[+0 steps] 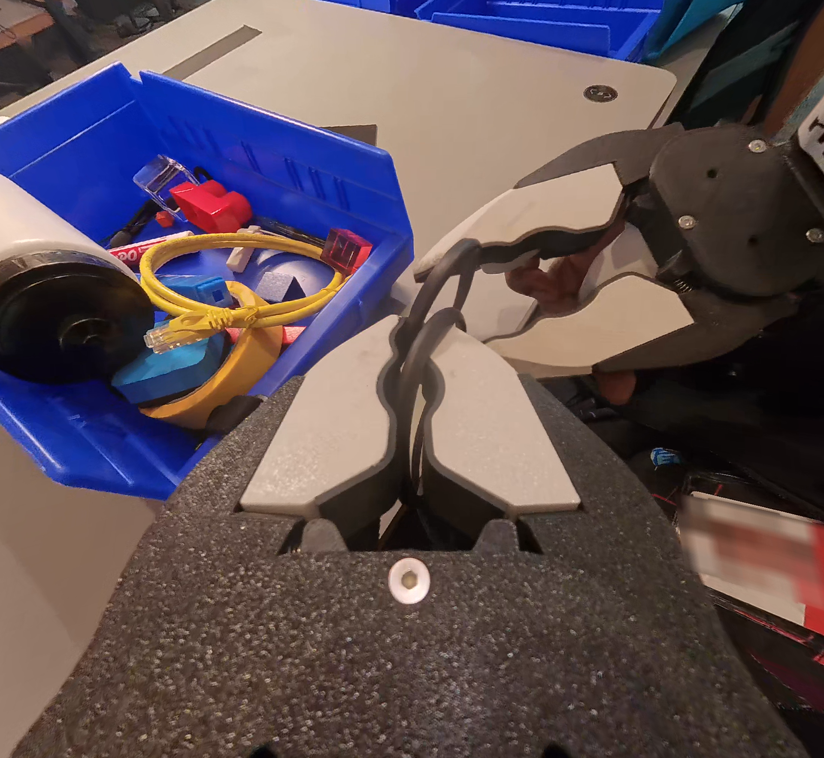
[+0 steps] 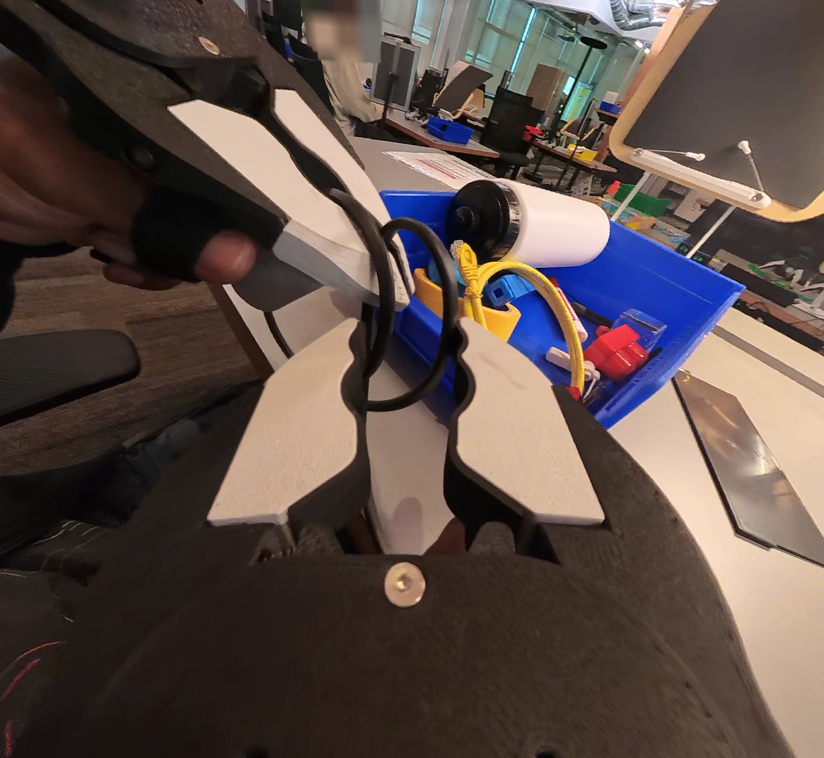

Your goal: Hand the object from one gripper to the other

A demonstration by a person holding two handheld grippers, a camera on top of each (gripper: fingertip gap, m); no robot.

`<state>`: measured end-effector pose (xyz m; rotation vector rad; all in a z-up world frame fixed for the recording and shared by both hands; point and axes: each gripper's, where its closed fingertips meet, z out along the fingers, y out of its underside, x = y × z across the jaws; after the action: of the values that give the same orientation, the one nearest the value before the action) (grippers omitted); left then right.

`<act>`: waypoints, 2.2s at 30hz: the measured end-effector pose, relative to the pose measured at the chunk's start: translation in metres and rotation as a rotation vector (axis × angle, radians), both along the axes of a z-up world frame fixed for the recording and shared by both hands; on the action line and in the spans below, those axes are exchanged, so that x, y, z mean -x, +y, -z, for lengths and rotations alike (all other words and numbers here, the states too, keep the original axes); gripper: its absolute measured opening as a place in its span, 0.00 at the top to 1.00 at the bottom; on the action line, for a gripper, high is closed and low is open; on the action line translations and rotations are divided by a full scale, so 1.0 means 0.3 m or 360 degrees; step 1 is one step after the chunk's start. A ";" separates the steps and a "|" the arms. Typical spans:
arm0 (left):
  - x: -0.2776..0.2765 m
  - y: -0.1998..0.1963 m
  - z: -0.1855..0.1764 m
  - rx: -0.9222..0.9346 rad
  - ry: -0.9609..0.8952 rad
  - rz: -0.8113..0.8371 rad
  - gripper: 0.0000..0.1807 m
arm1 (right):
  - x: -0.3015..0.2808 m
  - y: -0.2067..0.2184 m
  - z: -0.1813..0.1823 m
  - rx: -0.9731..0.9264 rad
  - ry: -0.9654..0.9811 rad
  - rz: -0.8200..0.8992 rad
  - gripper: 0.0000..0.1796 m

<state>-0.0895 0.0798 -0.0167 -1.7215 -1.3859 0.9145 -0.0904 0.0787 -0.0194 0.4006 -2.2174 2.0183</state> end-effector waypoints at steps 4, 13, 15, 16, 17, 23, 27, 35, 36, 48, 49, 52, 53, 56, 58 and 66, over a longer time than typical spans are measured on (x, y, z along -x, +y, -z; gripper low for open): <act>0.000 -0.002 0.004 -0.0010 -0.0008 -0.0007 0.98 | 0.004 0.002 0.002 -0.0004 0.0015 0.0001 0.91; -0.006 -0.021 0.019 -0.0019 -0.0027 -0.0003 0.96 | 0.000 0.004 0.009 -0.0045 -0.0158 -0.0099 0.97; -0.012 -0.017 0.008 -0.0080 0.0001 0.0040 0.91 | 0.017 0.009 0.001 -0.0038 -0.0264 -0.0117 0.97; -0.017 -0.016 -0.001 -0.0124 0.0021 0.0069 0.88 | 0.028 0.012 -0.004 -0.0033 -0.0333 -0.0132 0.97; -0.024 -0.015 -0.013 -0.0168 0.0046 0.0104 0.85 | 0.039 0.015 -0.009 -0.0026 -0.0410 -0.0152 0.98; -0.052 -0.060 -0.095 -0.0584 0.0291 0.0242 0.68 | 0.119 0.045 -0.078 0.0104 -0.0969 -0.0316 0.97; -0.035 -0.076 -0.050 -0.0670 0.0213 0.0228 0.61 | 0.173 0.060 -0.101 0.0170 -0.1171 -0.0346 0.97; -0.033 0.051 0.017 -0.0602 0.0024 0.0447 0.61 | 0.227 0.111 -0.179 0.0370 -0.1434 -0.0488 0.97; -0.032 0.072 0.028 -0.0645 -0.0003 0.0493 0.61 | 0.232 0.120 -0.192 0.0406 -0.1457 -0.0509 0.98; 0.048 0.258 0.024 -0.1083 0.0033 0.0768 0.68 | 0.234 0.163 -0.251 0.0566 -0.1512 -0.0600 0.97; 0.052 0.255 0.011 -0.1117 0.0069 0.0768 0.70 | 0.230 0.162 -0.250 0.0561 -0.1517 -0.0607 0.97; 0.055 0.236 -0.014 -0.1155 0.0146 0.0755 0.74 | 0.216 0.156 -0.246 0.0548 -0.1529 -0.0630 0.97; 0.057 0.229 -0.015 -0.1150 0.0161 0.0743 0.75 | 0.211 0.154 -0.245 0.0545 -0.1539 -0.0643 0.97; 0.058 0.232 -0.013 -0.1172 0.0167 0.0756 0.80 | 0.191 0.148 -0.242 0.0525 -0.1567 -0.0679 0.97; 0.058 0.244 -0.009 -0.1184 0.0161 0.0784 0.82 | 0.178 0.143 -0.238 0.0510 -0.1573 -0.0695 0.97; 0.076 0.241 -0.020 -0.1242 0.0232 0.0759 0.94 | 0.118 0.124 -0.215 0.0424 -0.1605 -0.0778 0.97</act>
<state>-0.1124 0.1521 -0.0107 -1.2487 -0.9725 0.1747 -0.1260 0.1160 0.0453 -0.2018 -2.3714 3.2729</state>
